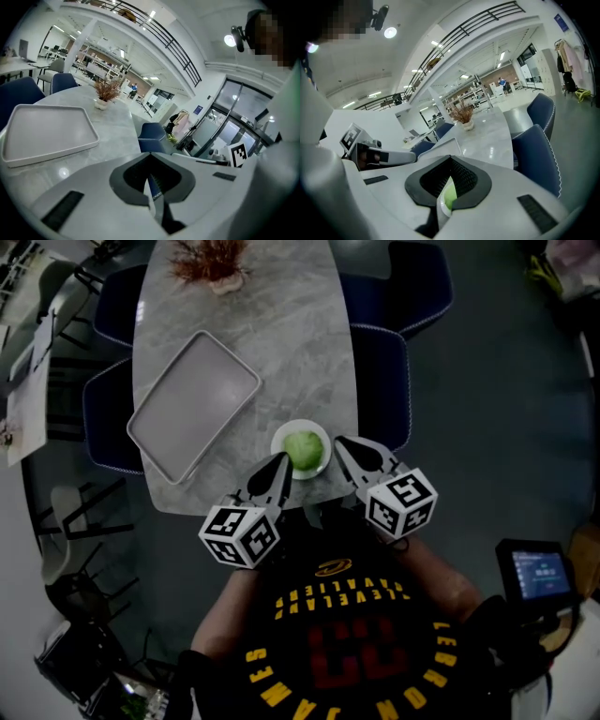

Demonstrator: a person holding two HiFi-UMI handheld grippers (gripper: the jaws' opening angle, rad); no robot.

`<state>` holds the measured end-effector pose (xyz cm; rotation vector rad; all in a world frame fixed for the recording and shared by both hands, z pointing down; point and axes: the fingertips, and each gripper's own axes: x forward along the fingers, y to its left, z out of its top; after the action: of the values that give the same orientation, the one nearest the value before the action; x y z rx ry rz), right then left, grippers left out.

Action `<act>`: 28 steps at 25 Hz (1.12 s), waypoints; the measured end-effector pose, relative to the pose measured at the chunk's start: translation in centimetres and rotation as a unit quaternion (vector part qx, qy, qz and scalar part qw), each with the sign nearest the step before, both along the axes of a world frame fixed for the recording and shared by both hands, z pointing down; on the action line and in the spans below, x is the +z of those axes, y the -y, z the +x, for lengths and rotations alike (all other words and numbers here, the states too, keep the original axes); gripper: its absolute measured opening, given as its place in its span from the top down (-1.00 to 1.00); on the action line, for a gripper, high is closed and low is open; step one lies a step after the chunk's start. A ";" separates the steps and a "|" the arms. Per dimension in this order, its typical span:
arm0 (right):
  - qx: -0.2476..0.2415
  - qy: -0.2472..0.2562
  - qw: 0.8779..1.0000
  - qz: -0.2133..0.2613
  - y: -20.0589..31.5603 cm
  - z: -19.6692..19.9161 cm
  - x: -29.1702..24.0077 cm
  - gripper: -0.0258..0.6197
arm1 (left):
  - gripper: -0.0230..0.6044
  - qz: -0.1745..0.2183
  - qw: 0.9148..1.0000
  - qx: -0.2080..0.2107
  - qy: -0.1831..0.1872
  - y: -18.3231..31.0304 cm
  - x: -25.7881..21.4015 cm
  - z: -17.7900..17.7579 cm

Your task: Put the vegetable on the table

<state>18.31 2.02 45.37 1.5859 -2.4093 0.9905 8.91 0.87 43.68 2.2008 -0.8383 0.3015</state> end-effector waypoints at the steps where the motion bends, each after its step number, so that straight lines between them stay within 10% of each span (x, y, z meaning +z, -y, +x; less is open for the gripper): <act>1: -0.001 0.004 1.000 0.006 0.1 0.1 -0.4 0.91 | 0.93 0.002 1.000 -0.002 -0.007 0.0 -0.4 0.3; 28: -0.010 -0.025 0.976 0.215 -2.2 0.8 -20.3 0.91 | 0.93 0.126 0.986 -0.021 -0.108 -3.3 -18.5 3.2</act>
<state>19.07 4.23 25.02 1.6709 -2.7293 0.4331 12.09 4.15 25.14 2.3913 -0.8384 -0.0688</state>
